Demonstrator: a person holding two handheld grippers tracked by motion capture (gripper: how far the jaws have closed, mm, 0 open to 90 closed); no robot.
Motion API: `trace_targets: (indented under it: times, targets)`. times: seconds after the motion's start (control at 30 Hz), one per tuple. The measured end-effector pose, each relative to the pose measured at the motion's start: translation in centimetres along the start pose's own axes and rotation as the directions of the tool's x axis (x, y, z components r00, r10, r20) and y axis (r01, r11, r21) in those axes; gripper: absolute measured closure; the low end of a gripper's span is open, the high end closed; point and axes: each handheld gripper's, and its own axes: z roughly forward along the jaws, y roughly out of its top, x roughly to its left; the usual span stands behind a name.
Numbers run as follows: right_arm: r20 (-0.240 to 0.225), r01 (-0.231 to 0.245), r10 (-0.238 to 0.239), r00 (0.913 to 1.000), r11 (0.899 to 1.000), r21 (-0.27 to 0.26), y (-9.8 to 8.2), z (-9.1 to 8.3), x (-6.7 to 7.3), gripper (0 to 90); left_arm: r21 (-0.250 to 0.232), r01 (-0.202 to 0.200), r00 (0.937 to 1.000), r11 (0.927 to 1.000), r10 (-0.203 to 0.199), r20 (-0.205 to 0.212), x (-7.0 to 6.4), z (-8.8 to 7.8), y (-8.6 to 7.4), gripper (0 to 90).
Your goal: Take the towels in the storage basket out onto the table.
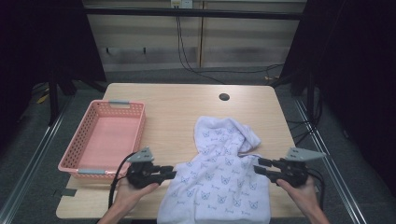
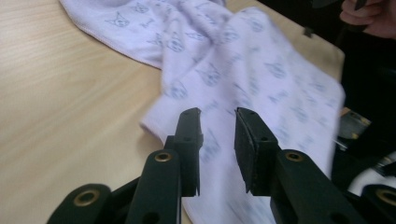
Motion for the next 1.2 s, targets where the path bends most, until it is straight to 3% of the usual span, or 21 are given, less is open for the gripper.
trace_targets:
  times: [0.07, 0.1, 0.23, 0.3, 0.33, 0.37, 0.4, 0.47, 0.53, 0.63, 0.7, 0.73, 0.77, 0.87, 0.93, 0.97, 1.0, 1.03, 1.07, 1.13, 1.2]
  targets:
    - [-0.018, -0.012, 0.012, 0.9998, 1.000, 0.017, 0.6, 2.0, -0.9, 58.5, 0.012, 0.013, 0.9999, 0.9999, -0.013, 0.006, 0.5, 1.2, 0.3, 65.2]
    - [-0.014, -0.007, 0.008, 0.9999, 0.999, 0.033, 0.8, 2.9, -1.3, 55.9, 0.051, 0.005, 1.0000, 0.9987, -0.005, -0.003, 1.0, 3.4, 0.8, 62.9]
    - [-0.010, -0.005, 0.006, 0.9999, 0.996, 0.090, 0.9, 5.2, -2.2, 51.5, 0.108, -0.037, 0.9985, 0.9934, 0.041, -0.035, 1.2, 6.4, 0.9, 60.9]
    - [0.016, -0.005, 0.002, 0.9999, 0.990, 0.140, 0.3, 6.4, -2.6, 50.2, 0.171, -0.076, 0.9948, 0.9824, 0.086, -0.054, 0.7, 7.7, 0.7, 73.5]
    - [0.013, -0.010, 0.008, 0.9999, 0.988, 0.153, 0.1, 6.7, -2.7, 50.3, 0.166, -0.104, 0.9916, 0.9806, 0.115, -0.059, 0.3, 7.7, 0.4, 76.0]
    - [0.018, -0.014, 0.011, 0.9998, 0.984, 0.179, -0.6, 6.9, -2.6, 54.8, 0.174, -0.096, 0.9917, 0.9801, 0.109, -0.068, 0.2, 7.4, 0.4, 85.8]
    - [0.009, -0.016, 0.014, 0.9999, 0.983, 0.185, -0.8, 6.9, -2.5, 57.2, 0.179, -0.111, 0.9893, 0.9775, 0.126, -0.074, 0.1, 7.2, 0.3, 88.2]
    - [0.002, -0.011, 0.011, 0.9999, 0.982, 0.187, -1.1, 6.8, -2.3, 59.8, 0.189, -0.113, 0.9896, 0.9754, 0.128, -0.067, 0.0, 6.9, 0.1, 88.8]
    - [-0.016, -0.007, 0.010, 0.9998, 0.981, 0.192, -1.6, 6.0, -1.4, 72.4, 0.200, -0.118, 0.9898, 0.9726, 0.132, -0.055, -0.7, 5.8, -0.8, 89.1]
    - [-0.051, -0.007, 0.017, 0.9985, 0.981, 0.194, -2.1, 5.3, -0.4, 81.7, 0.223, -0.109, 0.9913, 0.9686, 0.123, -0.049, -1.9, 3.9, -2.1, 89.3]
    - [-0.090, 0.002, 0.019, 0.9958, 0.975, 0.223, -2.6, 5.1, 0.5, 84.9, 0.235, -0.081, 0.9964, 0.9685, 0.085, -0.006, -2.7, 2.7, -3.3, 89.2]
    - [-0.090, 0.002, 0.019, 0.9958, 0.975, 0.223, -2.6, 5.1, 0.5, 84.9, 0.235, -0.081, 0.9964, 0.9685, 0.085, -0.006, -2.7, 2.7, -3.3, 89.1]
    - [-0.105, 0.014, 0.011, 0.9944, 0.972, 0.236, -2.8, 5.1, 1.1, 85.1, 0.256, -0.085, 0.9962, 0.9631, 0.077, 0.039, -3.4, 1.9, -4.1, 89.1]
    - [-0.166, 0.035, 0.009, 0.9861, 0.964, 0.263, -3.3, 4.8, 2.8, 84.8, 0.264, -0.085, 0.9947, 0.9608, 0.067, 0.079, -4.6, 0.7, -5.2, 87.3]
    - [-0.197, 0.049, 0.010, 0.9804, 0.955, 0.293, -3.7, 4.3, 3.8, 78.2, 0.242, -0.086, 0.9940, 0.9664, 0.067, 0.086, -5.0, 0.1, -5.5, 75.5]
    - [-0.195, 0.057, 0.001, 0.9808, 0.955, 0.290, -3.6, 3.9, 3.9, 73.1, 0.211, -0.070, 0.9946, 0.9750, 0.053, 0.089, -4.7, 0.0, -5.1, 73.1]
    - [-0.195, 0.057, 0.001, 0.9808, 0.955, 0.290, -3.6, 3.9, 3.9, 73.1, 0.211, -0.070, 0.9946, 0.9750, 0.053, 0.089, -4.7, 0.0, -5.1, 72.3]
    - [-0.172, 0.035, 0.004, 0.9851, 0.975, 0.221, -2.8, 3.1, 3.7, 68.4, 0.167, -0.043, 0.9972, 0.9851, 0.032, 0.068, -4.0, 0.3, -4.2, 71.8]
    - [-0.172, 0.035, 0.004, 0.9851, 0.975, 0.221, -2.8, 3.1, 3.7, 68.4, 0.167, -0.043, 0.9972, 0.9851, 0.032, 0.068, -4.0, 0.3, -4.2, 71.8]
    - [-0.128, -0.002, 0.019, 0.9915, 0.991, 0.131, -1.6, 2.8, 2.7, 65.7, 0.137, -0.021, 0.9987, 0.9903, 0.014, 0.049, -3.0, 1.1, -3.0, 73.7]
    - [-0.098, 0.004, 0.008, 0.9952, 0.993, 0.116, -1.3, 3.1, 2.3, 65.3, 0.104, -0.009, 0.9996, 0.9945, 0.006, 0.028, -2.2, 2.1, -2.0, 75.2]
